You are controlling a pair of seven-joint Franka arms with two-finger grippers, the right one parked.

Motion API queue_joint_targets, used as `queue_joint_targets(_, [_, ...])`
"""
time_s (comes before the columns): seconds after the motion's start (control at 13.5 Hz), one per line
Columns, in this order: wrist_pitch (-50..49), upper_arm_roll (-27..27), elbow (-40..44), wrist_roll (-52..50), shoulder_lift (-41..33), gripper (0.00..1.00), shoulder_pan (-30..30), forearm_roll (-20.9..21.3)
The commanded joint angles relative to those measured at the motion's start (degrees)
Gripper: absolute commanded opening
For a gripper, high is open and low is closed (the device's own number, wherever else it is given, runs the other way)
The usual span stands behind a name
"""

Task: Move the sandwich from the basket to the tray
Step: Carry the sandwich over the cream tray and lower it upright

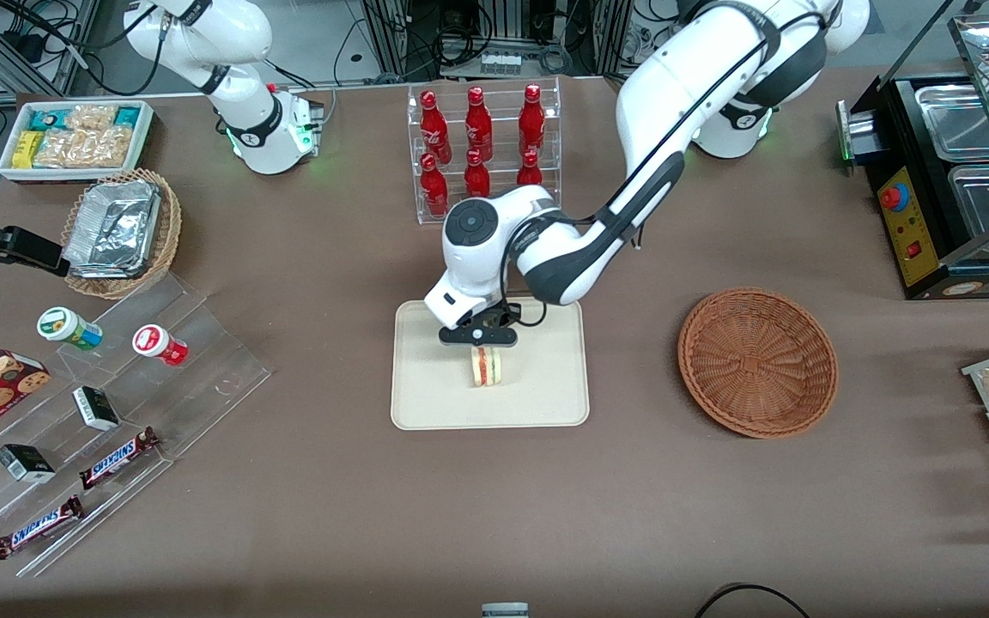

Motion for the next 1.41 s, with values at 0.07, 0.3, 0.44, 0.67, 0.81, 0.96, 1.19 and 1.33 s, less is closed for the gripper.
queue_joint_targets(0.07, [0.0, 0.6, 3.1, -0.4, 3.9, 0.0, -2.1, 4.8])
queue_joint_targets(0.3, [0.0, 0.6, 3.2, -0.2, 4.3, 0.78, -2.2, 5.1])
queue_joint_targets(0.44, [-0.5, 0.5, 3.2, 0.1, 3.5, 0.99, -1.5, 4.9])
queue_joint_targets(0.67, [-3.9, 0.2, 3.2, -0.7, 0.0, 0.99, -0.3, 4.1])
queue_joint_targets(0.81, [-10.2, 0.3, 3.0, -0.7, -5.0, 0.99, 0.2, -0.1])
queue_joint_targets(0.96, [-15.2, 0.3, 2.5, -0.7, -10.8, 0.99, 1.5, -4.1])
queue_joint_targets(1.19, [-24.4, 0.4, 2.3, -0.7, -18.5, 0.99, 4.4, -9.5])
queue_joint_targets(1.33, [-25.6, 0.3, -1.3, -0.7, -25.3, 0.99, 8.3, -11.4])
